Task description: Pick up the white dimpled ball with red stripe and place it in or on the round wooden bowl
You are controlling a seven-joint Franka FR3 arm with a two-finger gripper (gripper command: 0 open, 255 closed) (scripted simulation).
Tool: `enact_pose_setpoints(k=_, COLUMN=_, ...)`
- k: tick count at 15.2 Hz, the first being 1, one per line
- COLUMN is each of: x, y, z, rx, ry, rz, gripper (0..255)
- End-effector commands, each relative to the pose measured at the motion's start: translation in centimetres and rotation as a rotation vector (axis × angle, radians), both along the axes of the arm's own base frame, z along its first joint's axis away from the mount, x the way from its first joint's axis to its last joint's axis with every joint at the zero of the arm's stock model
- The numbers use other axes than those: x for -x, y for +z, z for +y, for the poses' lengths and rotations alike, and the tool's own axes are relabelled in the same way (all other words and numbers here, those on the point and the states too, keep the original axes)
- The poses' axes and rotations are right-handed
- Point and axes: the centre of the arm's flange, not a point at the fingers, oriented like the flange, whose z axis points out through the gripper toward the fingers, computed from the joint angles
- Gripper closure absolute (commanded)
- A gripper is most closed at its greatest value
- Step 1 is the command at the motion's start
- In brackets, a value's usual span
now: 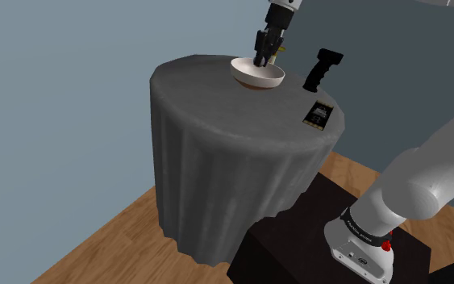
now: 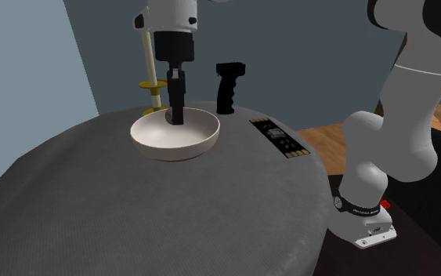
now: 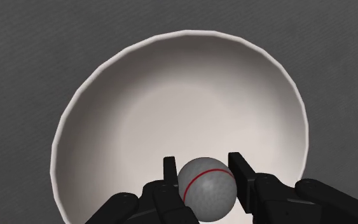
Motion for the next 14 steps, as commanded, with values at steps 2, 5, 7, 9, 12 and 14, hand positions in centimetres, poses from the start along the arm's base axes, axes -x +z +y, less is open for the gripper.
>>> enact_pose_setpoints(k=2, x=-0.1, y=-0.4, z=0.1, rx=0.000, ry=0.000, rz=-0.001, gripper=255)
enact_pose_setpoints(k=5, x=-0.1, y=-0.4, z=0.1, rx=0.000, ry=0.000, rz=-0.001, gripper=255)
enact_pose_setpoints(k=7, x=-0.1, y=-0.4, z=0.1, rx=0.000, ry=0.000, rz=-0.001, gripper=255)
enact_pose_setpoints(k=9, x=-0.1, y=-0.4, z=0.1, rx=0.000, ry=0.000, rz=-0.001, gripper=0)
enact_pose_setpoints(k=12, x=-0.1, y=-0.4, z=0.1, rx=0.000, ry=0.000, rz=-0.001, gripper=0)
enact_pose_setpoints(k=14, x=0.0, y=0.9, z=-0.1, rx=0.000, ry=0.000, rz=-0.001, gripper=0)
